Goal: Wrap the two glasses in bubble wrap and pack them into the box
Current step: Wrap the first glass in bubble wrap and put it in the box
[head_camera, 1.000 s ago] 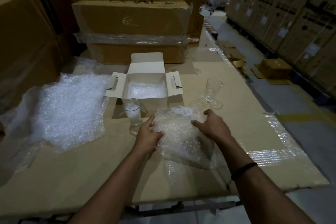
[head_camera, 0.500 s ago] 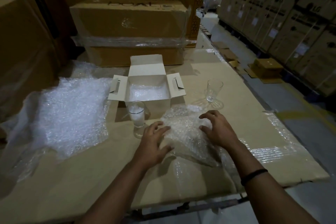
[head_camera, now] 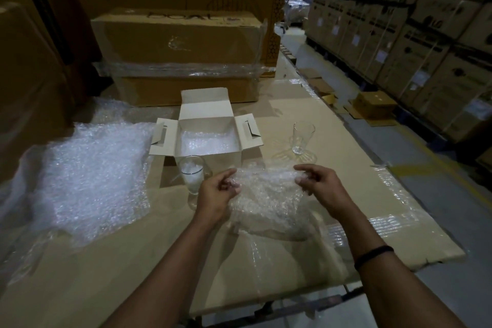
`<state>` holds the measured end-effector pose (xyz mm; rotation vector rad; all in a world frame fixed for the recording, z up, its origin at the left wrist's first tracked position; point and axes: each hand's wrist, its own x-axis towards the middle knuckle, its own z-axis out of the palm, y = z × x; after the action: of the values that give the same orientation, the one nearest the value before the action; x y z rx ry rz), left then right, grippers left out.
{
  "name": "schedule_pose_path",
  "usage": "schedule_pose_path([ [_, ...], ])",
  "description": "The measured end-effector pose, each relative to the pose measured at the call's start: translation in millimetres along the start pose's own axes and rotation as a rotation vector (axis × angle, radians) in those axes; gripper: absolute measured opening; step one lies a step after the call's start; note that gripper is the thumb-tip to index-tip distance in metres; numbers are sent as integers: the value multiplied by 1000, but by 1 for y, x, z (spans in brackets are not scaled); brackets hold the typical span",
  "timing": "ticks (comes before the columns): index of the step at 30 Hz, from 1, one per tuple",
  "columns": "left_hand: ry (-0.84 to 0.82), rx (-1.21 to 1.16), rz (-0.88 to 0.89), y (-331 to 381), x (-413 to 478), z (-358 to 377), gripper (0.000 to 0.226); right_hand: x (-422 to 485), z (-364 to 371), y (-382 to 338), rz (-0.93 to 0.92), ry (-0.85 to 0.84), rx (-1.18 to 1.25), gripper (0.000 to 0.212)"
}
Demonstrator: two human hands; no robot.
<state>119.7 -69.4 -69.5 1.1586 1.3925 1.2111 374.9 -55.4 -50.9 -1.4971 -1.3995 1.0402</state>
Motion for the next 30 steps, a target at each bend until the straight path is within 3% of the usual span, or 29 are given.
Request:
schedule_pose_path([
  [4, 99, 84, 180, 16, -8, 5, 38, 0, -18, -15, -46, -4, -16, 32],
  [8, 150, 228, 444, 26, -7, 12, 20, 6, -34, -23, -243, 84, -217, 15],
  [10, 106, 278, 484, 27, -2, 13, 11, 7, -40, -28, -261, 49, -91, 20],
  [14, 105, 155, 339, 29, 8, 15, 8, 9, -37, -32, -148, -110, 101, 7],
  [18, 177, 25, 103, 28, 14, 15, 17, 11, -22, -20, -34, -282, 17, 35],
  [23, -99, -236, -171, 6, 8, -6, 41, 18, -5, -5, -35, -86, 21, 9],
  [25, -96, -177, -160, -5, 4, -9, 37, 19, 0, 0, -25, -78, 44, 10],
  [27, 9, -47, -78, -16, 3, -9, 24, 21, 3, 3, -53, -114, 33, 11],
  [30, 104, 119, 70, -31, 0, -15, 39, 23, 4, 10, -150, -210, -119, 28],
])
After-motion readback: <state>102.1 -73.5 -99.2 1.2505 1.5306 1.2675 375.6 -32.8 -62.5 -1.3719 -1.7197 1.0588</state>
